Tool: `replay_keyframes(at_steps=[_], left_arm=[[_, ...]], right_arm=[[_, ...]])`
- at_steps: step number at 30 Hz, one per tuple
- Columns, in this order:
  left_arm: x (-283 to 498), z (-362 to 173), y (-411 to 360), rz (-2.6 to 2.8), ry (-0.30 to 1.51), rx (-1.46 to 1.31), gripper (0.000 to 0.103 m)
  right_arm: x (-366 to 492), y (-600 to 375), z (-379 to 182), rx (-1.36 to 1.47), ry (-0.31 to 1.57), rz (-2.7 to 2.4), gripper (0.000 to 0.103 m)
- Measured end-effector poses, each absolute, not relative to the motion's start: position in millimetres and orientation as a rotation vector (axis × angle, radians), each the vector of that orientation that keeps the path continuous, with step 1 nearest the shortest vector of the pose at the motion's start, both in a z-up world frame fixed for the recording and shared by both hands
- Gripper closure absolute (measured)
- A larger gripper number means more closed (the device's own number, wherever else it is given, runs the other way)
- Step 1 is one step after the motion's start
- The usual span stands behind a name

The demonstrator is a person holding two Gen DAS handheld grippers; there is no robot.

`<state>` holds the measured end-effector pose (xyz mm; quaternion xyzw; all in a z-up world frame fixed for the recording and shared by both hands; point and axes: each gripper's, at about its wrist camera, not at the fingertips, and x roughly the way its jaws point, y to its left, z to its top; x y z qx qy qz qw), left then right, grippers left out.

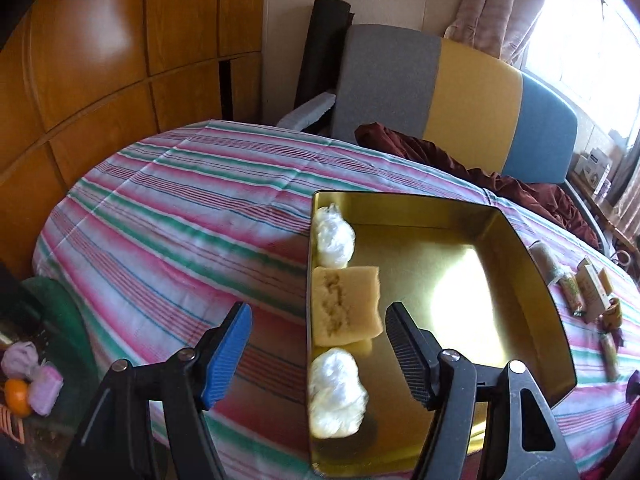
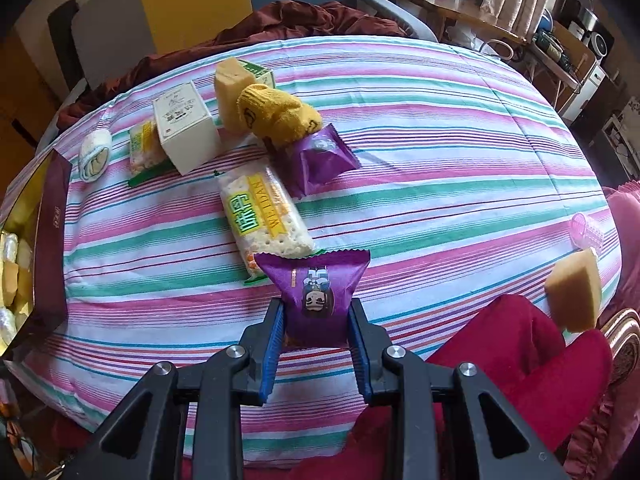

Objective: Organize objects
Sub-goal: 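Carry the purple packet with the right gripper into the gold box and release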

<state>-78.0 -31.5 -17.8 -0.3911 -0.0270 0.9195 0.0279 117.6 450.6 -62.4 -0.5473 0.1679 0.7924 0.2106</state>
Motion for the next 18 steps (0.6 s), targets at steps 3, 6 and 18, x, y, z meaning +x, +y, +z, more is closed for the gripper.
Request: replay_keyframes(at_steps=[3,6,18], left_arm=[[-64.9,-23.7,-39.3,2.849,-0.084,-1.222,0.033],[-57.8,-31.5,-46.0,2.852,-0.112,-1.251,0.033],[-46.9,-39.7,-62.6,2.880,-0.199,-1.283,0.032]], right_arm=[[110.4,430.5,-57.6,-1.523,0.439,2.252,0.073],[97.7,412.8,-56.2,-1.534,0.410,2.298,0.073],[37.0,289.7,-25.1,-1.611,0.269,2.625,0.073]])
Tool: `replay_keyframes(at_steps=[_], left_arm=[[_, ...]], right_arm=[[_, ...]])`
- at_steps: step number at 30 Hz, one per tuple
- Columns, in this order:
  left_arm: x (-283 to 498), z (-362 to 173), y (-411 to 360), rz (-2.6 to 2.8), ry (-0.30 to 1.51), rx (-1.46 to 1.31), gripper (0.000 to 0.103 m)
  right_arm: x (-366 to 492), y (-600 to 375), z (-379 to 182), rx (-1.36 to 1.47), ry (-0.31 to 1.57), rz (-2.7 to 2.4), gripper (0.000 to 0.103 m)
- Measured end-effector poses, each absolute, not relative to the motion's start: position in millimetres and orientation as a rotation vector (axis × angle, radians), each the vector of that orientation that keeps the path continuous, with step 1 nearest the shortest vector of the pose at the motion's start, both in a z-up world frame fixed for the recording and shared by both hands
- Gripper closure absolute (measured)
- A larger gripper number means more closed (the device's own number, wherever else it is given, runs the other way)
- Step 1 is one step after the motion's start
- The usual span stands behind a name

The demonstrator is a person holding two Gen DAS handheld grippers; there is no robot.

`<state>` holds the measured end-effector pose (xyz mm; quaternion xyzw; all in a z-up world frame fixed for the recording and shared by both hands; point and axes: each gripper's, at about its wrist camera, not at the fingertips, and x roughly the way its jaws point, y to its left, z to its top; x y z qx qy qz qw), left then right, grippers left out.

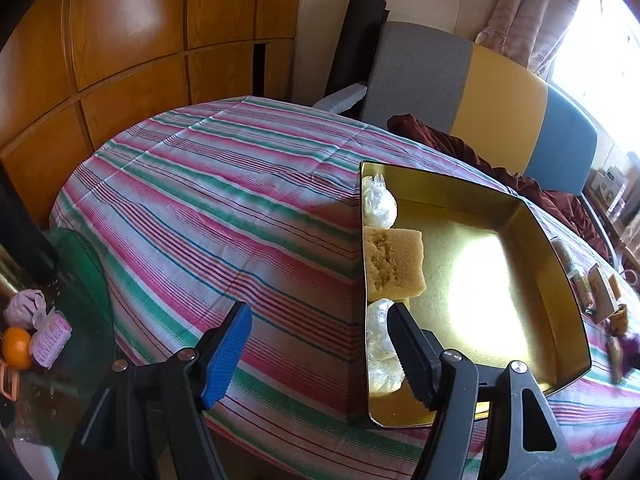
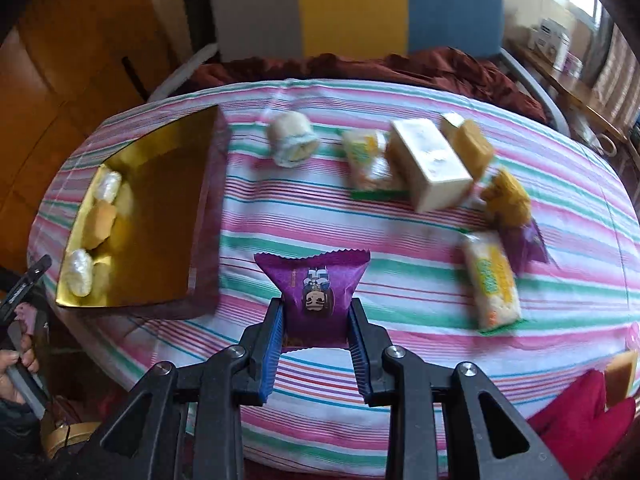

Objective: Organize objects
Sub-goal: 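Carry the purple packet with the right gripper into the gold box and release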

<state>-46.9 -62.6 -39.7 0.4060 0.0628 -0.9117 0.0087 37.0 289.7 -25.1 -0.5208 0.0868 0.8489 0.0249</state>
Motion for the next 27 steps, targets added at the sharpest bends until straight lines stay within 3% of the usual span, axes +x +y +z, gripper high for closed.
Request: replay_keyframes(at_steps=[8,19,27], left_arm=[[-43.0,-38.2,-65.3,-2.841,0.185,1.236,0.032],[-36.3,-25.6,-61.4,-2.858,0.091,1.126,0.022],[-35.6,-21.8,-59.5,-2.852,0.069,1.097,0.021]], right_arm=[[-24.2,173.9,-18.6,-1.755,0.196,2.890,0.073],[-72.9,54.7,-85.8,-2.079,0.164,2.889,0.071],[-63.5,51.3,-95.4,-2.111,0.235,2.904,0.058]])
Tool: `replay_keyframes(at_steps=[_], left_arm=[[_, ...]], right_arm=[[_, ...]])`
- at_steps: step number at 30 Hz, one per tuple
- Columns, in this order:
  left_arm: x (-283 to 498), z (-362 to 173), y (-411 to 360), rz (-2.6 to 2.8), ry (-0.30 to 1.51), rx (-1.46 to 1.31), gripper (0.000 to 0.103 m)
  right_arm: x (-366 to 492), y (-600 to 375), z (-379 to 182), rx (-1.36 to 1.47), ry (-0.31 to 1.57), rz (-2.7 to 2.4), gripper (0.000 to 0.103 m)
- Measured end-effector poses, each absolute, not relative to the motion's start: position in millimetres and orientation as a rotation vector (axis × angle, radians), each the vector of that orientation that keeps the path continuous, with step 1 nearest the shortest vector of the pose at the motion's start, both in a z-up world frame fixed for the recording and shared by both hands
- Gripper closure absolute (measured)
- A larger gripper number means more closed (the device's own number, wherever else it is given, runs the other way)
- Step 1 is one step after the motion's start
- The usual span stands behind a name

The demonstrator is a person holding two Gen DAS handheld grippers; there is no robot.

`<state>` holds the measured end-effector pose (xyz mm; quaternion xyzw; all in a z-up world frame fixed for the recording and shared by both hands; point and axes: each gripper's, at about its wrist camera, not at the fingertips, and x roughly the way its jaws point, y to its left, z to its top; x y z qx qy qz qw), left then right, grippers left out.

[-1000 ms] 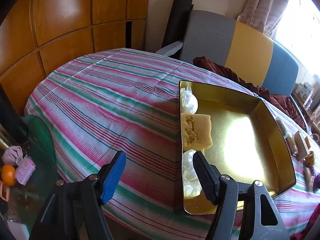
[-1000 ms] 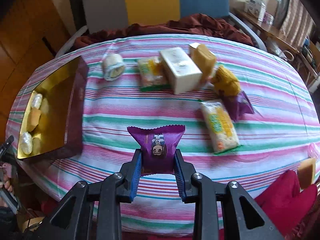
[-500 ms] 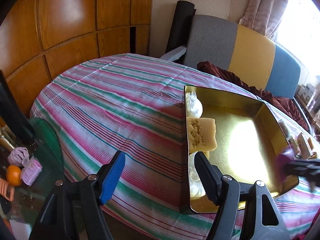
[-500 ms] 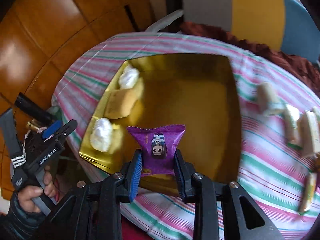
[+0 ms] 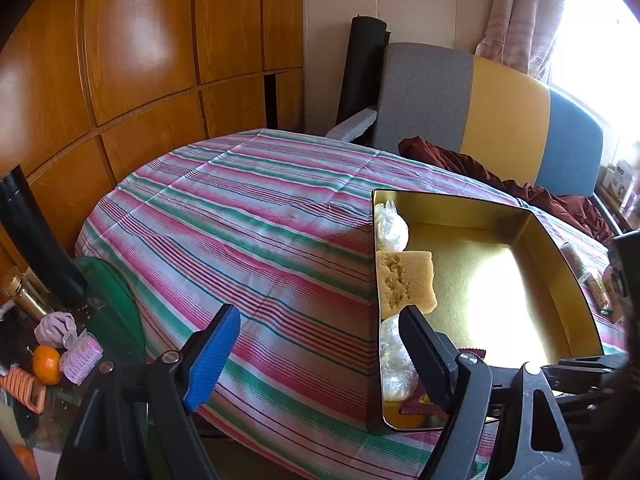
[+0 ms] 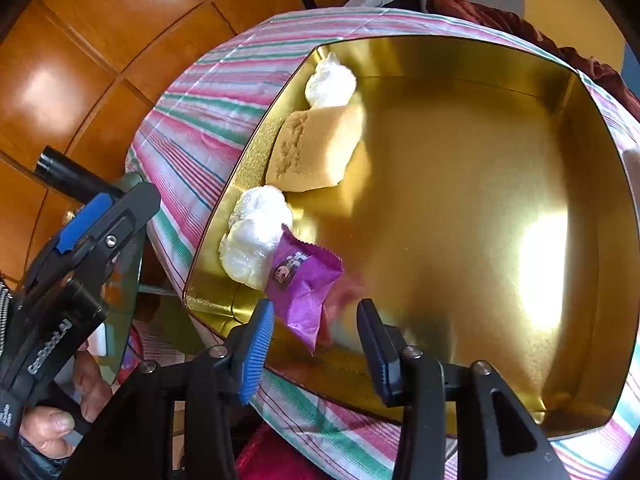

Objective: Organize objects
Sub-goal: 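Carry the purple packet with the right gripper into the gold box and release, then grasp the white knit sock with the left gripper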

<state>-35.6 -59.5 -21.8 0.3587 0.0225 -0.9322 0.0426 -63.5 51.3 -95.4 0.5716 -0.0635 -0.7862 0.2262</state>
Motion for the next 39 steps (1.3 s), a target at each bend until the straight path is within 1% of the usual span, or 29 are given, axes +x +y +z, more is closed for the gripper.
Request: replay_keyframes(at_steps=[7,10,11,16,24,39], left_arm=[[-29.0,-13.8,-50.3,-2.876,0.010,1.043,0.021],[-26.9,-10.0,-46.6,-2.885,-0.010,1.026,0.021],[-26.8,-8.9,-45.7,-2.888,-0.015,1.023,0.021],[-22.7,-2.7,-39.6,-2.903,-0.034,1.001,0.021],[-17.6,4.7,-26.0,-2.924,-0.122,0.968,0.021],[-20.5,12.3,30.5,-3.018,-0.308,0.993,0.020]], right_arm=[[-48.4,76.0,-76.9,1.510,-0.191,-2.296,0.054],[-44.0,86.2,-67.9,1.482,-0.181,-2.363,0.046],[-42.8,90.9,-64.3,1.481,-0.185,-2.393,0.046],[-35.2,123.0,-51.2,1.450,-0.211,-2.473,0.046],[-25.1,181.6,-35.8,1.441,-0.254,-2.609,0.045],[-23.0,320.2,-7.8,1.432,-0.340,-2.905,0.045]])
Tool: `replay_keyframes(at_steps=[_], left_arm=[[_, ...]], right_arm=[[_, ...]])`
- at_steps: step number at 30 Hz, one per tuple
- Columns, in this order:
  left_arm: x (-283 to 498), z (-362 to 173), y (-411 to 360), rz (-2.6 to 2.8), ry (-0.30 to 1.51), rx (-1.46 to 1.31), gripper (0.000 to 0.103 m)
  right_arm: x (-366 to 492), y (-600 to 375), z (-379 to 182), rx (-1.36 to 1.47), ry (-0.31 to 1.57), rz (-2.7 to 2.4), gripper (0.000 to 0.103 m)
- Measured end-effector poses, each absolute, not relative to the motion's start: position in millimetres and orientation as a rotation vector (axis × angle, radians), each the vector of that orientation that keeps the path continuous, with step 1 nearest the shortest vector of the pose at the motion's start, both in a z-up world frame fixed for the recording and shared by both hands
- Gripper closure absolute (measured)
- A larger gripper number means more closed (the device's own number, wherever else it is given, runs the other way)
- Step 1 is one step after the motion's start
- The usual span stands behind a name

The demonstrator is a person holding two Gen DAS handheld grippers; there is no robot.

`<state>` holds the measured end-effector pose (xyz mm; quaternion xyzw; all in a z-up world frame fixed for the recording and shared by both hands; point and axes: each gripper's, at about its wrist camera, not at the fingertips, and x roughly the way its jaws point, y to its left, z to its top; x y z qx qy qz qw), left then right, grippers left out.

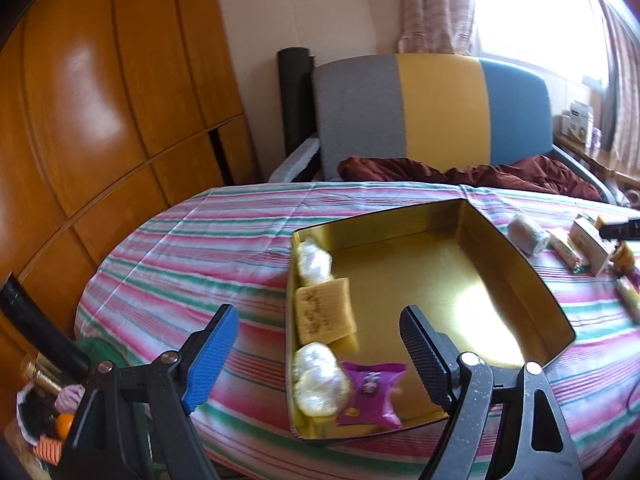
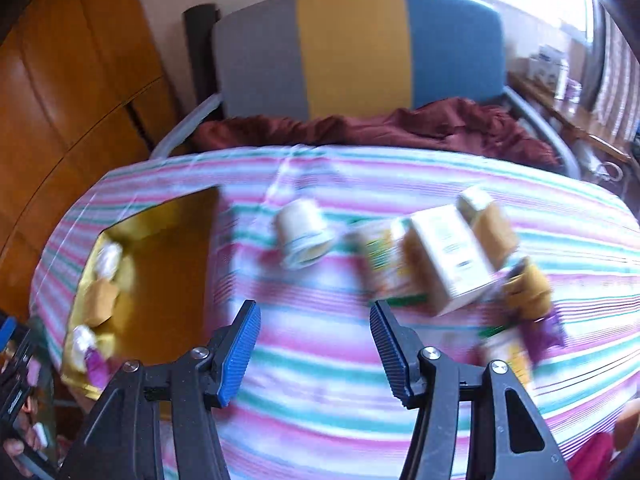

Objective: Organize objects
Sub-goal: 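Grasp the white knit sock with the left gripper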

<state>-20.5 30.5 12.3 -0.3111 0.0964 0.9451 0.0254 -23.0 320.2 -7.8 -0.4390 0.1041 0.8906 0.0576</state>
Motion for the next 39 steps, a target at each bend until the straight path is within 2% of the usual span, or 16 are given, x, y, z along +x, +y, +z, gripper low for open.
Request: replay_keyframes(at_steps=[9,15,20,26,32,39], left_arm=[[-31.8,20.9,96.5,2.753,0.350,-0.909,0.020],[-55.1,21.6,158.7,2.615,0.314,-0.923,0.021],[-89.4,20.1,206.2,2.437,0.177,-1.063,0.030],[-134.1,6.4,262.6,2.331,0.099,-1.203,0.032],[-181.5,-22.2,307.8,2.291,0.073,-1.378,0.031],[-217.3,-57.8,335.2,2.313,0.143,-1.520,0.030]], right_arm=[[-10.7,427.7,-16.8,-1.115,0.393,2.499,0.045],[12.3,486.4,-40.6,-1.064,0.701,2.340,0.045],[10.3,486.0,-37.8,-1.071,0.738,2.382,0.045],[7.1,479.2,-38.3,-1.104,0.748,2.421,0.045],[6.3,481.2,-42.6,-1.125,0.821,2.433,0.045],[4.2,478.8,-44.1,-1.151,0.862,2.455,0.045]])
